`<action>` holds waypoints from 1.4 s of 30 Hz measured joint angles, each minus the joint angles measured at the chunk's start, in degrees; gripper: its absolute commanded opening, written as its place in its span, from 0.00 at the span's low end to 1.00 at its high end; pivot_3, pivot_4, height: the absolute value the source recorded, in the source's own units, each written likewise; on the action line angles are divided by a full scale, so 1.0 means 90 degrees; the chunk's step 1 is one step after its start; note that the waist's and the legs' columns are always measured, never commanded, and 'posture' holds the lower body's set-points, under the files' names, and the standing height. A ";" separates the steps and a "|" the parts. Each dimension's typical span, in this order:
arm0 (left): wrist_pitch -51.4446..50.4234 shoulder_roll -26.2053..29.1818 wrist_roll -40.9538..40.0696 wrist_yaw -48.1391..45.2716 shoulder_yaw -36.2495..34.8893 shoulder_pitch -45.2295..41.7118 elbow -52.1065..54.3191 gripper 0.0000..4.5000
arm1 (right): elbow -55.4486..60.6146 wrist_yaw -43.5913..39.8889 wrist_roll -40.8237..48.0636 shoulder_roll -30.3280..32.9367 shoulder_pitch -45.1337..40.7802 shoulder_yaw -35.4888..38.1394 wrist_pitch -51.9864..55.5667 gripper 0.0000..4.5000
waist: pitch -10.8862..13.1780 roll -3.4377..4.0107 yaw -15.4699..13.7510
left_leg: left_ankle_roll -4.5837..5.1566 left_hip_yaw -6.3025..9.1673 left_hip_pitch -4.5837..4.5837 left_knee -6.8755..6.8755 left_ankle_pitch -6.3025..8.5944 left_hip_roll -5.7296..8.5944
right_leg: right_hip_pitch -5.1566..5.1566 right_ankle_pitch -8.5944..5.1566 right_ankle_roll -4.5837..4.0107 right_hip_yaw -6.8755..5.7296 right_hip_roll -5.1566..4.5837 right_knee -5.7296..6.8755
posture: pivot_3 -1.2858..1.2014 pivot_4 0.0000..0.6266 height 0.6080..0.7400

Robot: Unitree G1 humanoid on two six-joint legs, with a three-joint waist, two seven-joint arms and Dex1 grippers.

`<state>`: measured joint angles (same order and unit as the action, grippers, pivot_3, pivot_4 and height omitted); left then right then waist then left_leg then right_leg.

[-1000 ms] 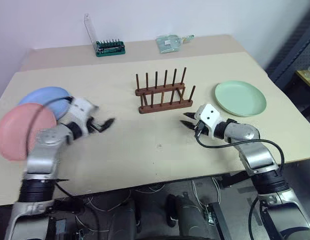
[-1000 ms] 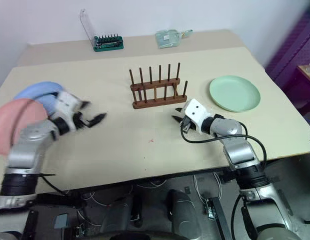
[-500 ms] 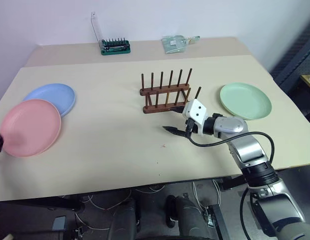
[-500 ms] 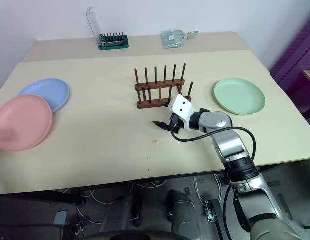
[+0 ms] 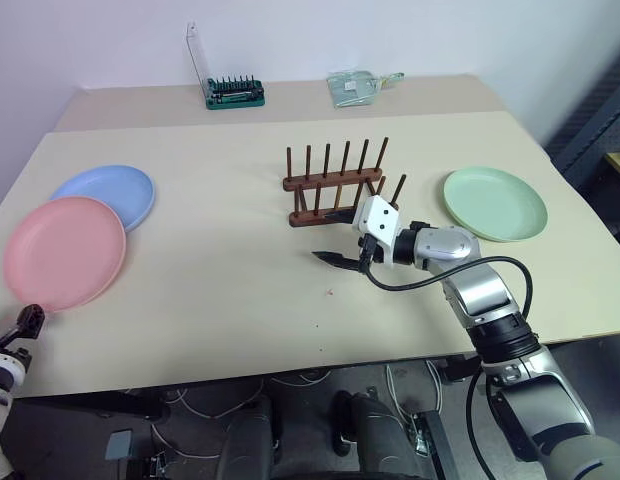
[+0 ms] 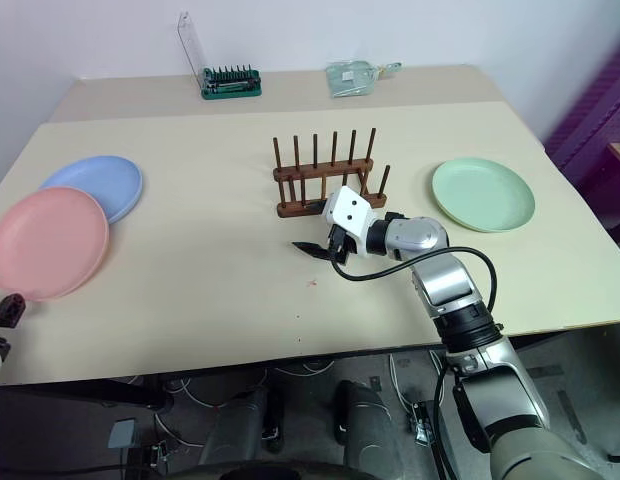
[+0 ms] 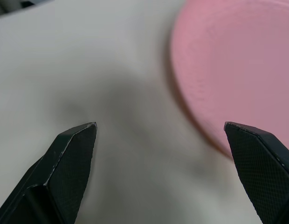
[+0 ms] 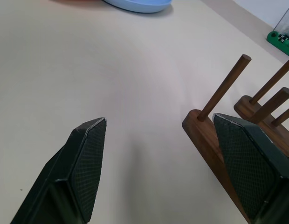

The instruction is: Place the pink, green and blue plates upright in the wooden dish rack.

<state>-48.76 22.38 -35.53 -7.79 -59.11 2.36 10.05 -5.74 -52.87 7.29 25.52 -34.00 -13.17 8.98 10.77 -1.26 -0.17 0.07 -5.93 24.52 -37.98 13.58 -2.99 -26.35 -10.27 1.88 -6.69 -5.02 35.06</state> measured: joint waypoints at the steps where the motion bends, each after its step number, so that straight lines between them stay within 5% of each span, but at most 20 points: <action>1: 0.0050 0.0001 -0.0016 0.0000 0.0036 -0.0004 -0.0042 1.00 | 0.0010 0.0002 -0.0009 0.0007 0.0023 0.0001 0.0000 0.82 | 0.0000 0.0000 0.0000 | 0.0000 0.0000 0.0000 0.0000 0.0000 0.0000 | 0.0000 0.0000 0.0000 0.0000 0.0000 0.0000 | 0.52 0.24 0.92; 12: 0.0119 0.0223 -0.0022 0.0405 0.0720 -0.0751 -0.0462 1.00 | 0.0330 0.0123 -0.0037 0.0081 0.0329 0.0021 0.0053 0.82 | 0.0001 0.0001 -0.0043 | 0.0000 -0.0002 0.0004 0.0001 0.0000 0.0000 | -0.0001 0.0001 -0.0001 -0.0001 -0.0001 -0.0002 | 0.52 0.24 0.92; 15: 0.0013 0.0206 -0.0019 0.0845 0.0884 -0.1197 -0.0591 0.82 | 0.0379 0.0183 -0.0041 0.0088 0.0353 0.0024 0.0068 0.83 | 0.0000 0.0000 -0.0046 | 0.0000 -0.0002 0.0004 0.0001 0.0000 0.0001 | 0.0000 0.0002 -0.0001 -0.0001 0.0001 -0.0001 | 0.52 0.24 0.92; 22: 0.0104 -0.0002 -0.0147 0.1057 0.0951 -0.1223 -0.0592 0.04 | 0.0454 0.0275 -0.0045 0.0240 0.0499 0.0034 0.0085 0.83 | 0.0001 -0.0001 -0.0013 | 0.0000 -0.0005 0.0003 0.0002 0.0000 0.0001 | -0.0002 0.0002 -0.0001 -0.0001 0.0005 0.0001 | 0.52 0.24 0.92; 23: 0.0172 0.0004 -0.0218 0.1027 0.0939 -0.1235 -0.0538 0.01 | 0.0499 0.0288 -0.0044 0.0252 0.0516 0.0037 0.0086 0.83 | 0.0000 0.0001 -0.0016 | 0.0000 -0.0006 0.0000 0.0002 0.0000 0.0001 | 0.0000 0.0002 -0.0001 -0.0001 0.0005 0.0002 | 0.52 0.24 0.92; 30: 0.0467 -0.0008 -0.0447 0.0836 0.1016 -0.1113 -0.0362 0.01 | 0.0620 0.0315 -0.0021 0.0262 0.0519 0.0039 0.0103 0.83 | -0.0001 0.0004 -0.0020 | -0.0001 -0.0005 0.0002 0.0002 0.0001 0.0001 | -0.0001 0.0001 -0.0001 -0.0001 0.0002 -0.0001 | 0.52 0.24 0.92; 34: 0.0545 0.0017 -0.0498 0.0796 0.1517 -0.1301 0.0222 0.00 | 0.0625 0.0129 0.0148 0.0272 0.0399 0.0044 0.0358 1.00 | 0.0006 -0.0003 -0.0081 | -0.0001 -0.0003 0.0008 -0.0001 0.0000 0.0004 | 0.0000 0.0002 -0.0001 -0.0006 0.0002 -0.0001 | 0.52 0.24 0.92; 42: 0.0076 0.0222 -0.0340 0.1314 0.3585 -0.3816 0.0901 0.00 | 0.0793 0.0470 -0.0615 0.0117 -0.0725 -0.0097 -0.0842 1.00 | 0.0008 -0.0009 -0.0014 | 0.0021 -0.0008 0.0025 0.0002 -0.0007 0.0013 | -0.0005 0.0020 0.0024 -0.0015 0.0008 -0.0001 | 0.52 0.24 0.92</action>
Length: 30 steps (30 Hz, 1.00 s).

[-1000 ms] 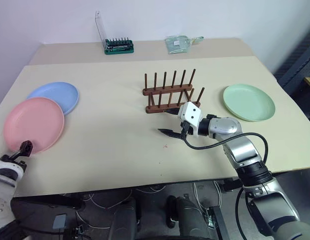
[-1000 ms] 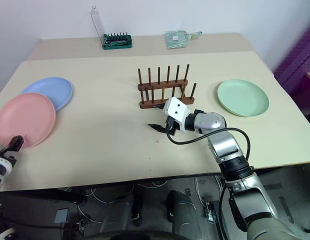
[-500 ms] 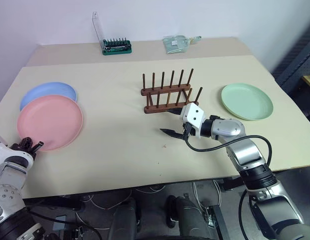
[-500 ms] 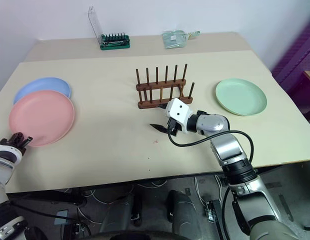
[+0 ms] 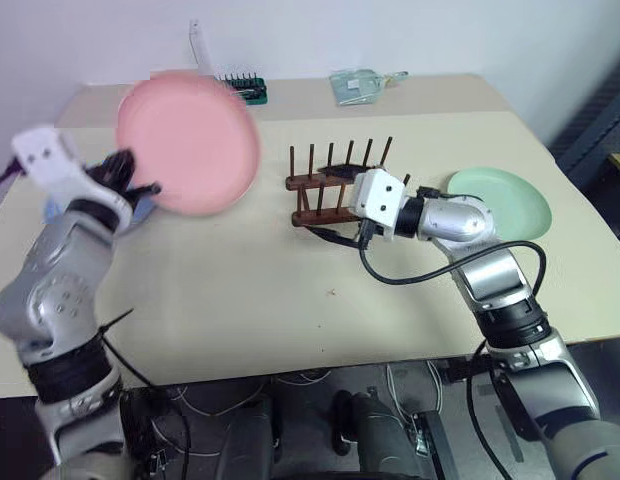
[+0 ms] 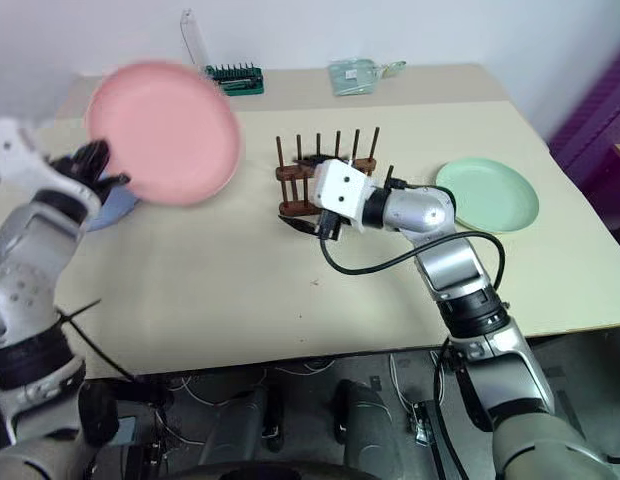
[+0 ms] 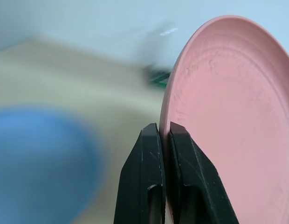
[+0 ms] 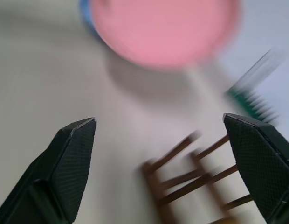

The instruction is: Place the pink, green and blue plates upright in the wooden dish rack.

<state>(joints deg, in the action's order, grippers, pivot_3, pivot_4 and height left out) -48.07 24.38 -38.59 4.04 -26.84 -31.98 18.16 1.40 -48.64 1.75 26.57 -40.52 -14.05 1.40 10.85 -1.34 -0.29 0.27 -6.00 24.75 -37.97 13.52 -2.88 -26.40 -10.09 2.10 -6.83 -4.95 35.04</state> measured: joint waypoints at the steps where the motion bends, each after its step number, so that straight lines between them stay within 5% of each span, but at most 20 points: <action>1: -0.0026 -0.0066 0.0067 0.0054 0.0185 -0.0214 -0.0029 0.00 | -0.0030 0.0060 -0.0129 -0.0067 -0.0020 -0.0057 -0.0171 1.00 | 0.0000 0.0000 0.0009 | -0.0002 -0.0001 0.0000 0.0000 0.0001 0.0006 | -0.0002 -0.0001 0.0002 0.0000 0.0004 0.0005 | 0.52 0.24 0.92; 14: -0.0626 -0.0704 0.0243 0.0264 0.1195 -0.1734 -0.0494 0.00 | -0.2129 0.1745 -0.2660 -0.0352 -0.1230 -0.0897 -0.2056 1.00 | 0.0005 -0.0001 0.0017 | -0.0019 -0.0002 0.0004 -0.0007 -0.0012 0.0001 | -0.0005 -0.0010 0.0016 0.0003 0.0026 0.0015 | 0.52 0.24 0.92; 23: -0.1029 -0.0715 0.0159 0.0256 0.1079 -0.1725 -0.0295 0.00 | -0.2810 0.2597 -0.3545 -0.0317 -0.1464 -0.0980 -0.2567 0.02 | 0.0006 -0.0003 0.0089 | -0.0021 0.0001 0.0004 -0.0007 -0.0013 0.0001 | -0.0004 -0.0007 0.0011 0.0003 0.0025 0.0017 | 0.52 0.24 0.92; 25: -0.1045 -0.0787 0.0158 0.0286 0.0997 -0.1721 -0.0294 0.00 | -0.2812 0.2669 -0.3702 -0.0297 -0.1464 -0.1058 -0.2700 0.01 | 0.0007 -0.0002 0.0107 | -0.0022 0.0001 0.0003 -0.0007 -0.0014 0.0001 | -0.0004 -0.0007 0.0011 0.0004 0.0026 0.0017 | 0.52 0.24 0.92; 30: -0.1087 -0.1120 -0.0068 0.0262 0.0746 -0.1702 -0.0251 0.47 | -0.2854 0.2894 -0.3947 -0.0218 -0.1464 -0.1097 -0.2818 0.00 | 0.0008 -0.0003 0.0094 | -0.0024 0.0001 0.0003 -0.0010 -0.0015 0.0002 | 0.0000 -0.0005 0.0008 0.0003 0.0025 0.0018 | 0.52 0.24 0.92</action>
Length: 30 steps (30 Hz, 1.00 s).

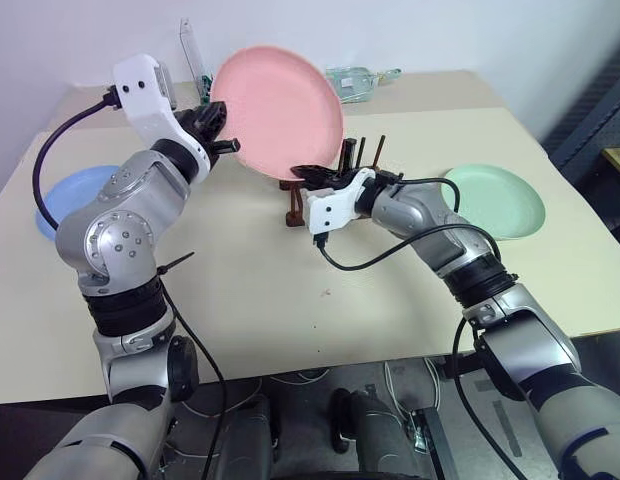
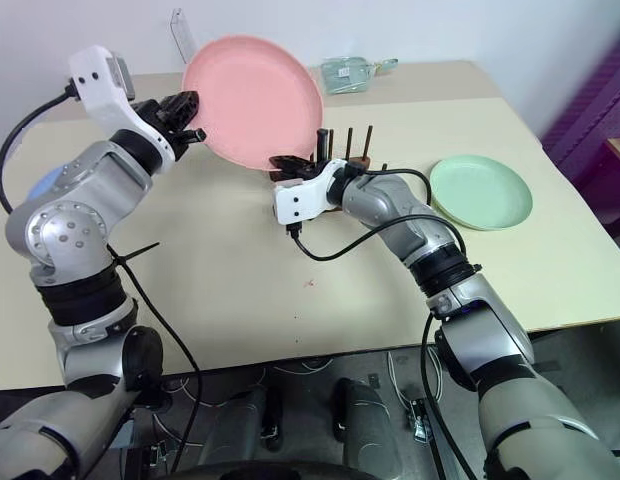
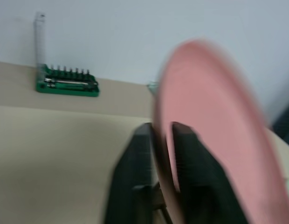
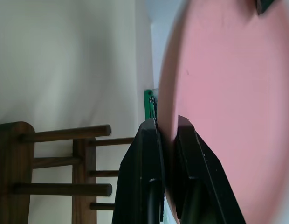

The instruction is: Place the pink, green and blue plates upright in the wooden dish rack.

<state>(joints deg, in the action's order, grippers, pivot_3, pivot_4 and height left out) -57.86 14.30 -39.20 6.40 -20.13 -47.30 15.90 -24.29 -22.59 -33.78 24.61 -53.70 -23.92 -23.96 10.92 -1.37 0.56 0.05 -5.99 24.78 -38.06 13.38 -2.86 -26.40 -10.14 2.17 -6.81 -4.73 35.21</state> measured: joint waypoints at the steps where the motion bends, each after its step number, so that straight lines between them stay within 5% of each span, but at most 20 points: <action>1: 0.0062 -0.0119 -0.0064 0.0013 -0.0076 -0.0004 0.0004 0.57 | -0.0012 0.0033 -0.0040 0.0028 0.0000 0.0000 -0.0004 0.00 | 0.0000 0.0000 -0.0002 | 0.0000 0.0000 0.0000 -0.0001 0.0000 0.0000 | 0.0001 0.0003 -0.0004 0.0000 -0.0001 -0.0001 | 0.52 0.24 0.92; 4: 0.0484 -0.0409 -0.0225 0.0284 -0.0510 -0.0255 -0.0152 0.92 | -0.0012 0.0077 -0.0072 0.0150 0.0005 0.0014 -0.0011 0.00 | 0.0005 -0.0007 0.0009 | -0.0001 0.0001 0.0000 -0.0002 0.0000 0.0000 | -0.0001 0.0003 -0.0005 0.0000 0.0002 0.0000 | 0.52 0.24 0.92; 9: 0.1321 0.0399 0.0081 0.0208 -0.0866 -0.0412 -0.0339 0.92 | 0.0386 -0.0196 0.0753 0.0312 0.0373 0.0597 0.0217 0.00 | 0.0007 -0.0006 0.0034 | -0.0002 -0.0004 -0.0008 0.0008 -0.0001 0.0000 | -0.0001 0.0006 -0.0011 0.0005 0.0007 0.0001 | 0.52 0.24 0.92; 14: 0.1931 0.1938 0.1066 -0.1290 0.0033 0.1281 -0.0526 0.92 | 0.1815 -0.1291 0.3469 0.0169 0.0911 0.1926 0.1984 0.00 | 0.0011 0.0001 0.0022 | -0.0001 -0.0008 -0.0023 0.0009 0.0000 -0.0008 | 0.0008 0.0007 -0.0013 0.0012 0.0005 0.0006 | 0.52 0.24 0.92; 21: 0.2228 0.2435 0.0987 -0.3677 0.1135 0.3068 -0.0093 0.92 | 0.3302 -0.1564 0.7072 -0.0082 0.0927 0.3400 0.5571 0.00 | 0.0014 0.0006 -0.0006 | 0.0002 0.0006 -0.0020 0.0007 0.0006 -0.0022 | 0.0005 -0.0006 -0.0040 0.0008 -0.0007 0.0001 | 0.52 0.24 0.92; 30: 0.2282 0.2557 0.0850 -0.4910 0.1917 0.3560 0.0511 0.92 | 0.2633 -0.1133 0.7900 -0.0065 0.0682 0.4008 0.6827 0.00 | 0.0027 0.0029 0.0003 | 0.0005 0.0000 -0.0015 0.0009 0.0006 -0.0014 | -0.0005 -0.0010 -0.0030 0.0010 -0.0003 0.0001 | 0.52 0.24 0.92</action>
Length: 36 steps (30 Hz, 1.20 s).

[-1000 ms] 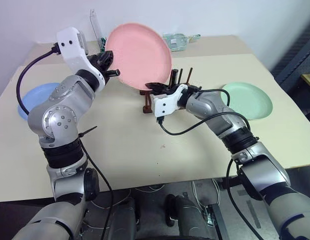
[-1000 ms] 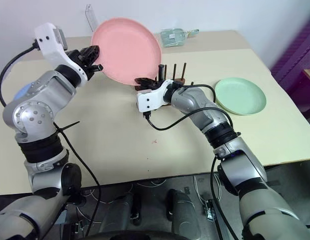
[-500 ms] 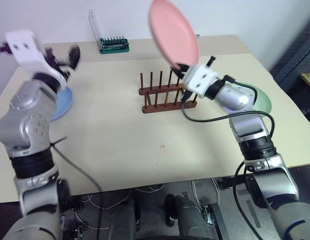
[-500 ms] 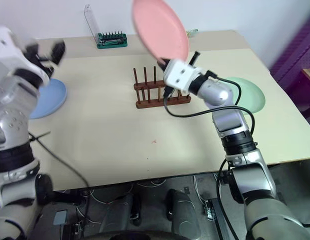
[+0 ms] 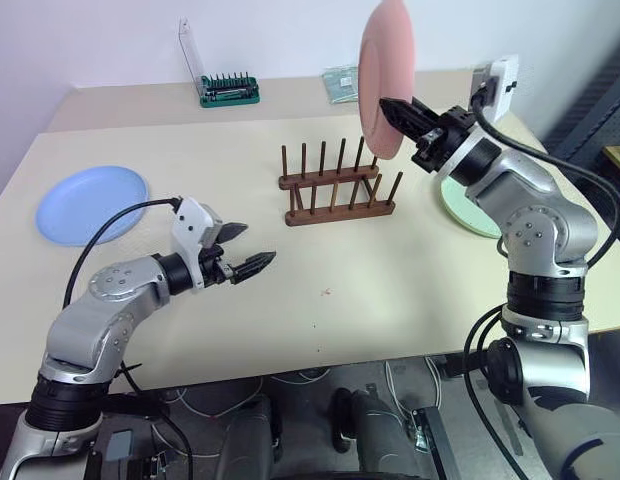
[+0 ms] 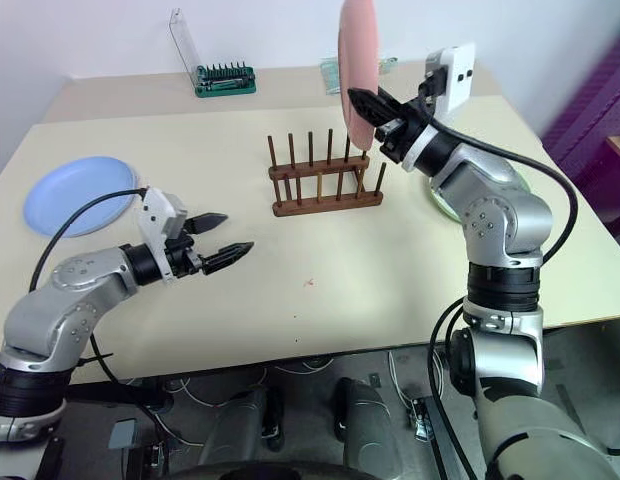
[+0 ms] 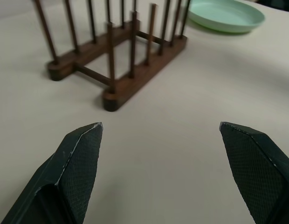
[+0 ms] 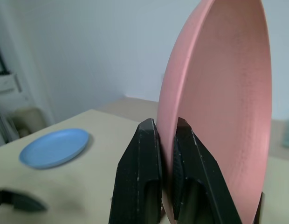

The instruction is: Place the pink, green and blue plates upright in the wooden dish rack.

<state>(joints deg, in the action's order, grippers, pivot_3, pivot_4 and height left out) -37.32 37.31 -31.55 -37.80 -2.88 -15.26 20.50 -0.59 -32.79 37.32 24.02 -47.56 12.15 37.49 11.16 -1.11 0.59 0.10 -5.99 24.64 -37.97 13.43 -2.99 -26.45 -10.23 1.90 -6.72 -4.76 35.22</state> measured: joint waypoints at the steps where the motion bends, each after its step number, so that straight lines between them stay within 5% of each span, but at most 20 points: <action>1: 0.0002 0.0000 0.0030 -0.0023 0.0004 0.0003 0.0000 0.92 | -0.0101 -0.0005 0.0005 0.0001 -0.0060 0.0018 -0.0003 0.00 | 0.0000 0.0000 0.0001 | 0.0001 0.0000 0.0000 0.0000 0.0000 0.0002 | 0.0000 0.0000 0.0002 0.0000 0.0001 0.0000 | 0.52 0.24 0.92; 17: 0.0008 -0.0159 0.0123 -0.0224 0.0276 0.0171 0.0127 0.92 | -0.2266 -0.0473 -0.0378 0.0314 -0.0582 -0.0150 0.0214 0.00 | 0.0002 0.0003 0.0003 | 0.0002 0.0000 0.0001 -0.0001 0.0000 0.0003 | 0.0000 0.0004 0.0030 0.0001 0.0005 0.0001 | 0.52 0.24 0.92; 21: 0.0019 -0.0162 0.0170 -0.0238 0.0304 0.0171 0.0125 0.93 | -0.2537 -0.0598 -0.0378 0.0342 -0.0585 -0.0125 0.0325 0.34 | 0.0002 0.0003 -0.0001 | 0.0003 -0.0001 0.0002 -0.0001 0.0000 0.0003 | 0.0000 0.0005 0.0030 0.0002 0.0004 0.0000 | 0.52 0.24 0.92; 25: 0.0041 -0.0198 0.0246 -0.0254 0.0379 0.0170 0.0120 0.93 | -0.2490 -0.0643 -0.0466 0.0345 -0.0584 -0.0119 0.0067 0.82 | 0.0002 0.0004 0.0003 | 0.0003 -0.0001 0.0002 -0.0001 0.0000 0.0003 | -0.0001 0.0005 0.0032 0.0002 0.0005 0.0000 | 0.52 0.24 0.92; 36: 0.0207 -0.0307 0.0427 -0.0364 0.0464 0.0170 0.0023 0.93 | -0.1569 -0.0353 -0.0687 0.1026 -0.0338 0.0380 -0.0439 0.82 | 0.0004 0.0006 -0.0038 | 0.0003 0.0002 0.0005 -0.0001 0.0001 0.0003 | -0.0001 0.0003 0.0032 0.0001 0.0003 -0.0003 | 0.52 0.24 0.92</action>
<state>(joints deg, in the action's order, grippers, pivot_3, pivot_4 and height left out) -35.46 34.55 -27.71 -41.08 1.30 -13.73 20.70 -14.70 -35.97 31.14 33.25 -50.60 15.57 33.53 11.19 -1.06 0.25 0.12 -5.97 24.69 -37.98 13.44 -2.97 -26.45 -10.20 2.19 -6.71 -4.73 35.19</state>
